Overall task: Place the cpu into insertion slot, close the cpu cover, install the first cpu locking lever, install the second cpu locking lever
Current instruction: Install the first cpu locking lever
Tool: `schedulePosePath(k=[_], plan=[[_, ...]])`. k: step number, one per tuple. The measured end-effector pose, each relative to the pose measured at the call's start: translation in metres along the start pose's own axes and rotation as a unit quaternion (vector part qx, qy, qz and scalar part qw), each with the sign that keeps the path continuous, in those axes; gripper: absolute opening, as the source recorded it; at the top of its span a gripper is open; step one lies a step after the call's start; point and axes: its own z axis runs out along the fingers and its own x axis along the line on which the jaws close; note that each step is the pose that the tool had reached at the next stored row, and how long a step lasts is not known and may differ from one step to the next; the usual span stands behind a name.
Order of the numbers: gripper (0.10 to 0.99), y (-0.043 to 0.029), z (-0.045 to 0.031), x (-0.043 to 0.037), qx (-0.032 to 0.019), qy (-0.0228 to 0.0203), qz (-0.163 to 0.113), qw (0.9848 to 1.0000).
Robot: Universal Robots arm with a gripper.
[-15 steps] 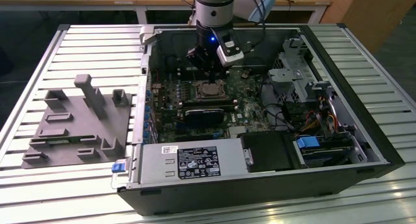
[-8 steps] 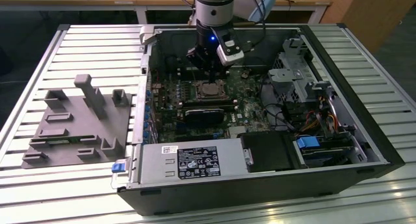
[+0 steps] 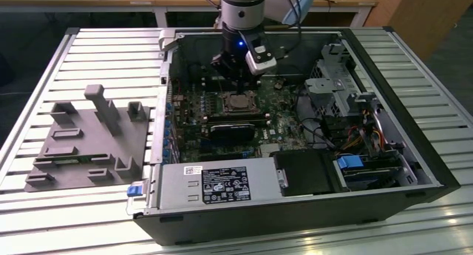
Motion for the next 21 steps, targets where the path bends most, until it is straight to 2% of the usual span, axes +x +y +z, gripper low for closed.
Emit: schedulePosePath(k=[5,18,21], plan=[[0.102,-0.0016,-0.0004,0.0083,0.0,0.0,0.0,1.0],[0.102,-0.0075,-0.0019,0.0384,0.0,-0.0001,0.0,1.0],[0.102,-0.0087,-0.0022,0.044,-0.0016,0.0002,0.0,1.0]])
